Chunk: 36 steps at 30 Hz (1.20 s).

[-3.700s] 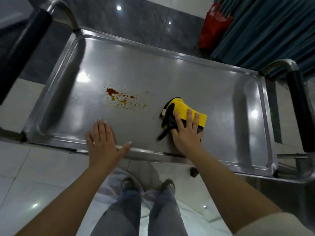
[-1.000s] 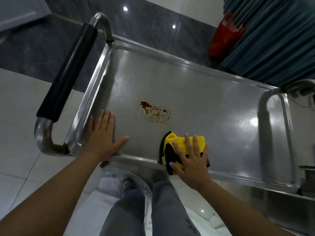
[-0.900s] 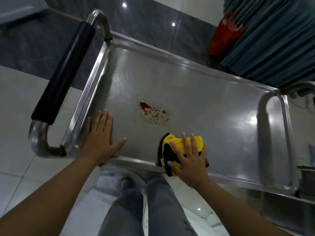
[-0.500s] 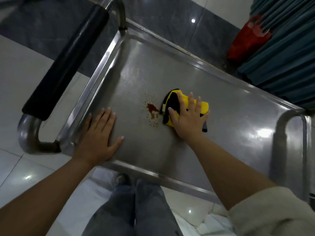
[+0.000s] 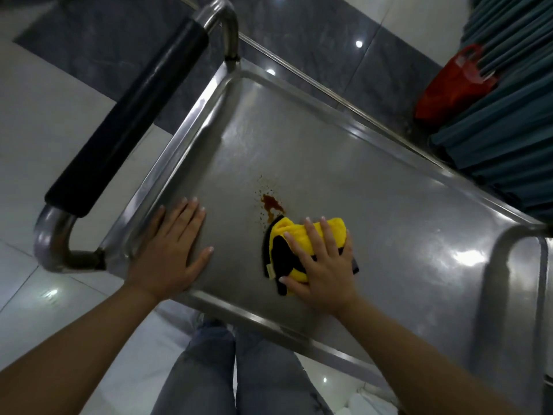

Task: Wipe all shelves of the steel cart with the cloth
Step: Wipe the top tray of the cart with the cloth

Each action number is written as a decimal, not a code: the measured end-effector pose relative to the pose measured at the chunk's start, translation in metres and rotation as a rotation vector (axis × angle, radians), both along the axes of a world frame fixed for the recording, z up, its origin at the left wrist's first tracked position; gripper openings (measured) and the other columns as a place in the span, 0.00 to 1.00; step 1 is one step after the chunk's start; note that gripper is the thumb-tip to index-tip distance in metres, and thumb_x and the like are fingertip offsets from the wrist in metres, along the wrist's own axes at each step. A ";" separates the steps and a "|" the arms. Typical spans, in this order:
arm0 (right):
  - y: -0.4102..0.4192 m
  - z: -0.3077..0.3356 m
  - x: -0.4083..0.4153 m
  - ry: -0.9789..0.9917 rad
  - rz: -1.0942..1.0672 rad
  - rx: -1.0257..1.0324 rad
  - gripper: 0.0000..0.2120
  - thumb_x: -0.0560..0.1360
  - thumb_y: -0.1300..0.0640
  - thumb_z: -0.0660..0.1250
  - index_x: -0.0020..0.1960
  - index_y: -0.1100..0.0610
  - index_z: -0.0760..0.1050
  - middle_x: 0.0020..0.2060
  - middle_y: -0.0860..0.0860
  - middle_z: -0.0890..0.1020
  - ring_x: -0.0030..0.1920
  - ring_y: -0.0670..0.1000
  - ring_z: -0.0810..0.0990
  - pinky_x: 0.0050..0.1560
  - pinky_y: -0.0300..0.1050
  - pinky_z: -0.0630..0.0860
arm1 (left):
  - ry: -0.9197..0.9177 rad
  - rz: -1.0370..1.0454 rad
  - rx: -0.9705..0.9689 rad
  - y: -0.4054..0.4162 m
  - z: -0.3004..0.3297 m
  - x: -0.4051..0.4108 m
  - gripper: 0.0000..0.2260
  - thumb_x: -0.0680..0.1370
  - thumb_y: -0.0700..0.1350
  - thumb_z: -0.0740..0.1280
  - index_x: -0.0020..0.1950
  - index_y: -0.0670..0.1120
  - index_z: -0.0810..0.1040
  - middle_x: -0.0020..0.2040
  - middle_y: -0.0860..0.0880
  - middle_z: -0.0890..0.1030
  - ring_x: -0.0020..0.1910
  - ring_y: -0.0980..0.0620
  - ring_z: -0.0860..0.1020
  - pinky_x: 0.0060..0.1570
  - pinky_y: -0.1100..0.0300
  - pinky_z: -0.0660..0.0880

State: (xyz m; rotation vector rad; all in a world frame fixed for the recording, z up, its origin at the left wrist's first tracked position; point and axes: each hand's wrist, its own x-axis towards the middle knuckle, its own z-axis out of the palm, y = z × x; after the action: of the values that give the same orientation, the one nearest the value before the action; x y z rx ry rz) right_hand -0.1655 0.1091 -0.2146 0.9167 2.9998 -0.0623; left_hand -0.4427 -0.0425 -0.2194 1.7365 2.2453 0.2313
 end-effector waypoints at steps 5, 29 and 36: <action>0.078 0.001 -0.042 -0.025 -0.263 -0.093 0.34 0.74 0.28 0.48 0.76 0.36 0.45 0.78 0.49 0.53 0.78 0.57 0.47 0.67 0.71 0.51 | -0.005 0.017 -0.006 -0.001 -0.004 0.002 0.33 0.79 0.62 0.50 0.77 0.42 0.54 0.78 0.44 0.55 0.78 0.49 0.50 0.75 0.46 0.47; 0.064 0.012 -0.063 0.000 -0.386 -0.222 0.35 0.71 0.26 0.49 0.73 0.31 0.38 0.78 0.49 0.53 0.77 0.54 0.46 0.69 0.70 0.47 | -0.043 0.022 0.020 0.012 0.008 -0.012 0.33 0.77 0.61 0.52 0.76 0.43 0.59 0.77 0.44 0.59 0.77 0.49 0.53 0.74 0.42 0.52; -0.074 0.004 -0.044 0.005 -0.302 -0.159 0.36 0.74 0.27 0.51 0.77 0.40 0.49 0.78 0.50 0.52 0.78 0.58 0.47 0.68 0.74 0.50 | -0.037 -0.010 0.021 0.009 0.005 -0.014 0.32 0.78 0.60 0.51 0.76 0.41 0.59 0.77 0.42 0.59 0.77 0.48 0.53 0.74 0.41 0.52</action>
State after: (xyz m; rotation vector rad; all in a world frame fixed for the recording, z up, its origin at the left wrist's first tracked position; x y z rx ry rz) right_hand -0.2091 0.0348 -0.2105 1.3388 2.7818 -0.2983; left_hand -0.4563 -0.0337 -0.2146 1.7391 2.2154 0.2832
